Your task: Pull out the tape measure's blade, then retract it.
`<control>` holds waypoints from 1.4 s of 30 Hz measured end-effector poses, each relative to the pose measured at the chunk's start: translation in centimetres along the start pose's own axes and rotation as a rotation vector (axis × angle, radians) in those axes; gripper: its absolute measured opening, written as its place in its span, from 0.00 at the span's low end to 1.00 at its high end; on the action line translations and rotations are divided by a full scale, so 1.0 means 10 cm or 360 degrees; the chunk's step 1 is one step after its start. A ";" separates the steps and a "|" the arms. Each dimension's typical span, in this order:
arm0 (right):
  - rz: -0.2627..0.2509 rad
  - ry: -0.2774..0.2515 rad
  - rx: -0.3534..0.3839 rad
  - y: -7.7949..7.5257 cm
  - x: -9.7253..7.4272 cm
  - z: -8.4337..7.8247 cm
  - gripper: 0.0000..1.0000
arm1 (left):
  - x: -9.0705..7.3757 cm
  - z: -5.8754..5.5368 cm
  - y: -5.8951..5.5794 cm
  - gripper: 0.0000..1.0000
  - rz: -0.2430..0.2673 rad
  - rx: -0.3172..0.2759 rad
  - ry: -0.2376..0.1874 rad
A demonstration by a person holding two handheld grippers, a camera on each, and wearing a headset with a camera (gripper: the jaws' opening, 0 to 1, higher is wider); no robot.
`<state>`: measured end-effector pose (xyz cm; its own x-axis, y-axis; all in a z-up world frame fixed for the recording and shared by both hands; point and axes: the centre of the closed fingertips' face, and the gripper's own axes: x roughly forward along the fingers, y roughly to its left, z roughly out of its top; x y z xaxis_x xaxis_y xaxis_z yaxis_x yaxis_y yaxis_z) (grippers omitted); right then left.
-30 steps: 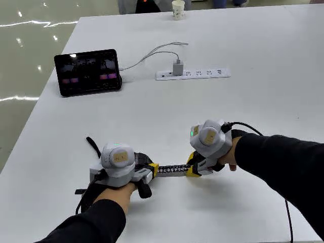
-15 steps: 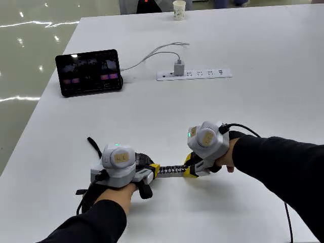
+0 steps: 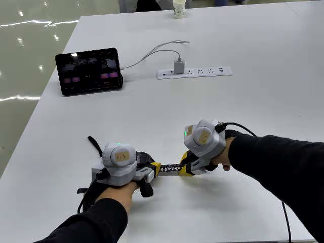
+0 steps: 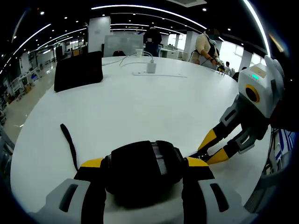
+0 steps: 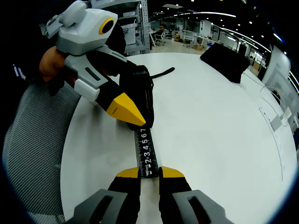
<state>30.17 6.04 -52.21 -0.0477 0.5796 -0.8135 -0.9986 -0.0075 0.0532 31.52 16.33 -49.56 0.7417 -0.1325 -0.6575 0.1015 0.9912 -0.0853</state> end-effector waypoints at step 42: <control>-0.0005 -0.0080 0.0029 -0.02 0.18 0.22 0.11 | -0.01 0.00 0.02 0.61 -0.0028 -0.0036 -0.0011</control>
<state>30.38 8.85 -52.38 -0.0429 0.6199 -0.7835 -0.9980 0.0091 0.0618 31.50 16.52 -49.51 0.7447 -0.1500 -0.6504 0.0996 0.9885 -0.1139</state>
